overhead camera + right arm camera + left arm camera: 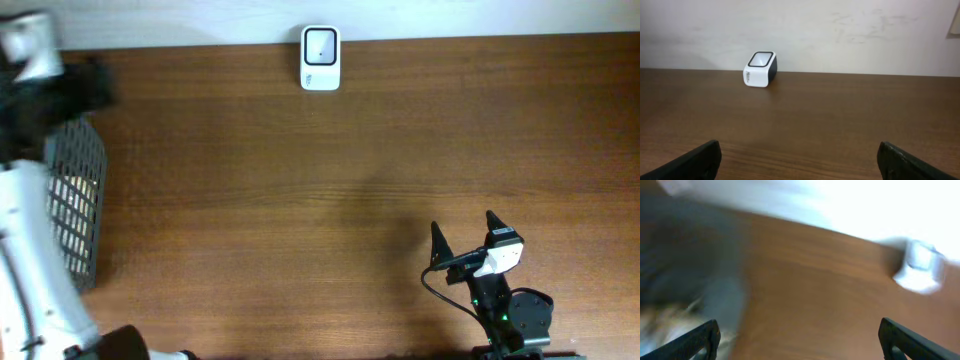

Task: Scan the item barcode
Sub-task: 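Reach the left gripper into the basket and grasp the white snack bag, then lift the white snack bag out and drop it on the table centre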

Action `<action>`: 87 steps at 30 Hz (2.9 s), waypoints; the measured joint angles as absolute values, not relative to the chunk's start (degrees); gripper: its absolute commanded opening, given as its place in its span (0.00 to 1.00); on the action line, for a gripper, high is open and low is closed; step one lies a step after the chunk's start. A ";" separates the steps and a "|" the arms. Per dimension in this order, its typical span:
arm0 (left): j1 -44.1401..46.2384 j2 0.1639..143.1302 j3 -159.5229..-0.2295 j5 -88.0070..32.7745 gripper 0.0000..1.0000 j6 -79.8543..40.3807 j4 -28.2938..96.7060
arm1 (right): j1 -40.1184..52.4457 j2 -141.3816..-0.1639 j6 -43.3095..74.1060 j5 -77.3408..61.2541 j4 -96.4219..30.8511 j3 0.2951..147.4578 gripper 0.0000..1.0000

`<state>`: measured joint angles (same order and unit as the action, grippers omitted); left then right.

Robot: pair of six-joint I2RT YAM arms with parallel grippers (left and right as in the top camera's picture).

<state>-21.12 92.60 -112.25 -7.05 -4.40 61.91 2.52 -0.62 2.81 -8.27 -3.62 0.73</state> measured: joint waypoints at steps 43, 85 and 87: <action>-52.10 122.52 -101.97 -17.98 0.00 11.55 72.44 | 2.52 -0.62 2.79 -8.29 -3.62 0.73 0.99; 13.43 121.19 -123.50 -21.80 0.99 17.80 82.96 | 2.52 -0.58 2.83 -8.29 -3.60 0.73 0.99; 10.90 121.30 -140.53 -18.39 0.99 15.31 89.06 | 2.52 -0.56 2.81 -8.29 -3.62 0.73 0.99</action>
<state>10.90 121.30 -140.53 -18.39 15.31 89.06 2.52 -0.56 2.81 -8.29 -3.62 0.73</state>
